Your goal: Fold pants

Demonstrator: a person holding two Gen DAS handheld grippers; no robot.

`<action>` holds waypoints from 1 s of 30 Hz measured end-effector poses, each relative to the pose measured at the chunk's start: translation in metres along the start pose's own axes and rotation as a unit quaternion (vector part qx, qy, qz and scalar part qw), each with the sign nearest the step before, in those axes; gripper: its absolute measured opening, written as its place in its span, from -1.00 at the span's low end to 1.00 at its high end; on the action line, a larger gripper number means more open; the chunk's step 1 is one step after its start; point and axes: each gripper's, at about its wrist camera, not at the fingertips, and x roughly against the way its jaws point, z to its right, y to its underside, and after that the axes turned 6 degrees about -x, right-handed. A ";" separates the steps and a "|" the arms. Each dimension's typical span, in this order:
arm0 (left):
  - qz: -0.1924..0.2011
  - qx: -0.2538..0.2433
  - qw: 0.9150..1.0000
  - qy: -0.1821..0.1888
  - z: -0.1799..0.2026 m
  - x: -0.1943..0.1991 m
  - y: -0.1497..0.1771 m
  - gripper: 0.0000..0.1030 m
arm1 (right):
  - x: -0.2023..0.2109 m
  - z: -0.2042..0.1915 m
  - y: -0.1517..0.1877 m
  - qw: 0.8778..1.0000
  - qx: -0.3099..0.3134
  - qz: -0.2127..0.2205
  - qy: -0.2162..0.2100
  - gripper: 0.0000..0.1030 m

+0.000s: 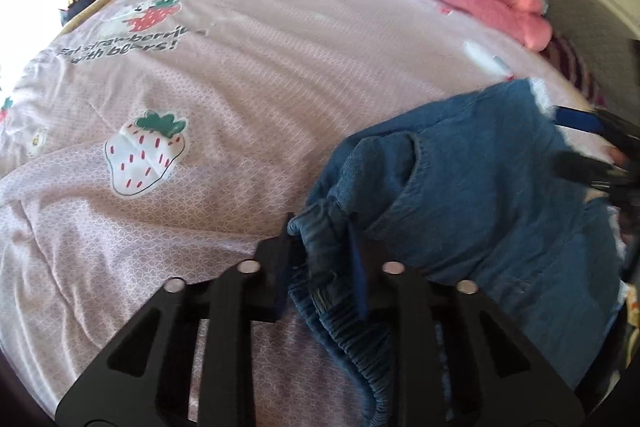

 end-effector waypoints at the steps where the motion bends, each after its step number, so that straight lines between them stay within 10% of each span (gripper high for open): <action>1: 0.011 0.003 1.000 0.009 -0.001 0.005 0.000 -0.80 | -0.008 -0.004 -0.007 1.000 0.027 -0.010 -0.004 0.92; 7: 0.081 -0.010 0.996 0.033 0.006 0.039 0.000 -0.82 | -0.045 -0.023 -0.036 0.985 0.163 -0.050 0.011 0.92; 14: 0.133 -0.033 0.990 0.042 0.017 0.065 0.001 -0.82 | -0.086 -0.049 -0.048 0.940 0.304 -0.149 -0.045 0.86; 15: 0.136 -0.037 0.989 0.040 0.018 0.065 0.002 -0.82 | -0.088 -0.051 -0.049 0.938 0.307 -0.152 -0.054 0.77; 17: 0.133 -0.041 0.990 0.034 0.018 0.062 0.003 -0.82 | -0.087 -0.051 -0.055 0.937 0.299 -0.156 -0.093 -0.35; 20: 0.128 -0.032 0.991 0.025 0.011 0.059 0.005 -0.82 | -0.069 -0.051 -0.051 0.936 0.309 -0.132 -0.103 -0.80; 30: 0.158 -0.049 0.986 0.030 0.027 0.085 0.019 -0.79 | 0.060 -0.065 -0.009 0.966 0.259 -0.009 -0.026 -0.88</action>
